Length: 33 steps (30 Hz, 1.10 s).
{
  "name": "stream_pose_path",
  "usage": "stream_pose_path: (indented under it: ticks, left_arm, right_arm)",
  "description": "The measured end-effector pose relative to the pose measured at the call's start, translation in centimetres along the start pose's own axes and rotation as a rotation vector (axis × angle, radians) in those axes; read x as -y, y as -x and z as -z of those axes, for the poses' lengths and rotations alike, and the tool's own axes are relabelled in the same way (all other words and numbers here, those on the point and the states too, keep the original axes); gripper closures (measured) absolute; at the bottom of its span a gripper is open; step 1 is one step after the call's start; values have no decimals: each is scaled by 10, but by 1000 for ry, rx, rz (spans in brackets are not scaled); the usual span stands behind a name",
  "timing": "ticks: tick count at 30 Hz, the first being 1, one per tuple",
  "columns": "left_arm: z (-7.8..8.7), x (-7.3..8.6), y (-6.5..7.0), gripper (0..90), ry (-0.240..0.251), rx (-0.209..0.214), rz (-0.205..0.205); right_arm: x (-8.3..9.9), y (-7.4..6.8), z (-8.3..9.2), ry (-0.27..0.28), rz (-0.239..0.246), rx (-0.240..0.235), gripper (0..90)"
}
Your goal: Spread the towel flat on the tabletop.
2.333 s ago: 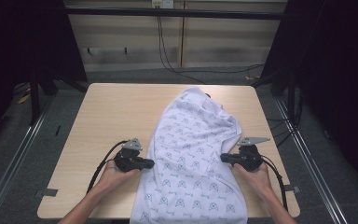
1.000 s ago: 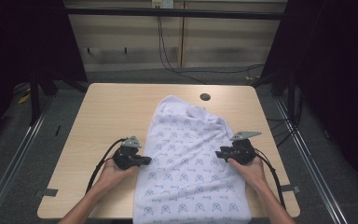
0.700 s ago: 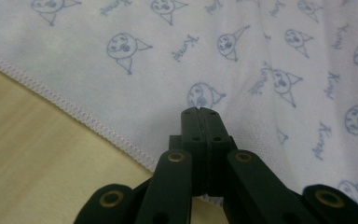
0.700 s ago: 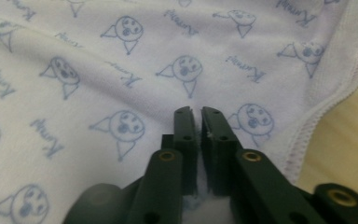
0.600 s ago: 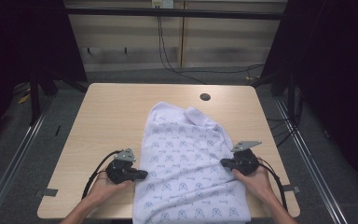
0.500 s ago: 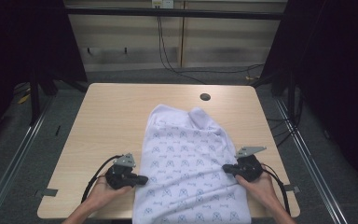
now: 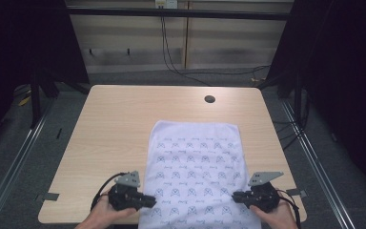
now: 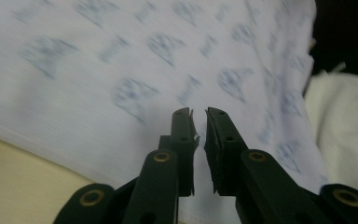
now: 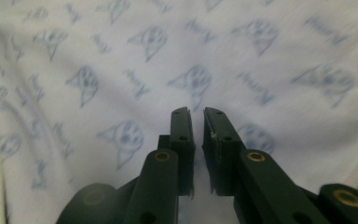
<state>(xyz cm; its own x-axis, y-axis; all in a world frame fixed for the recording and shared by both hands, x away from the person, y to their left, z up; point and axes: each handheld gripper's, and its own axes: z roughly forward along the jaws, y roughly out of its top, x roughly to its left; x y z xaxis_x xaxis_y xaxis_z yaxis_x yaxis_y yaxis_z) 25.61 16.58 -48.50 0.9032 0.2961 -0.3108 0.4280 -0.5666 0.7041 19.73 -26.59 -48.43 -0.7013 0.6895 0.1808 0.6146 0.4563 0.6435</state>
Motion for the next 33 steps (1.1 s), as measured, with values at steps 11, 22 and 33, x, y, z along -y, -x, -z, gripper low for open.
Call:
stream_pose_path:
  ticks: [11,22,33]
  left_arm:
    - [-12,-31,-77,744,60,-187,96]
    - [-1,-10,-70,882,6,-237,58]
    - [2,-3,-71,880,38,-212,74]
  right_arm:
    - [-33,47,-20,90,-40,82,706]
    - [-55,55,-47,76,-1,102,666]
    - [-55,51,-51,22,31,113,811]
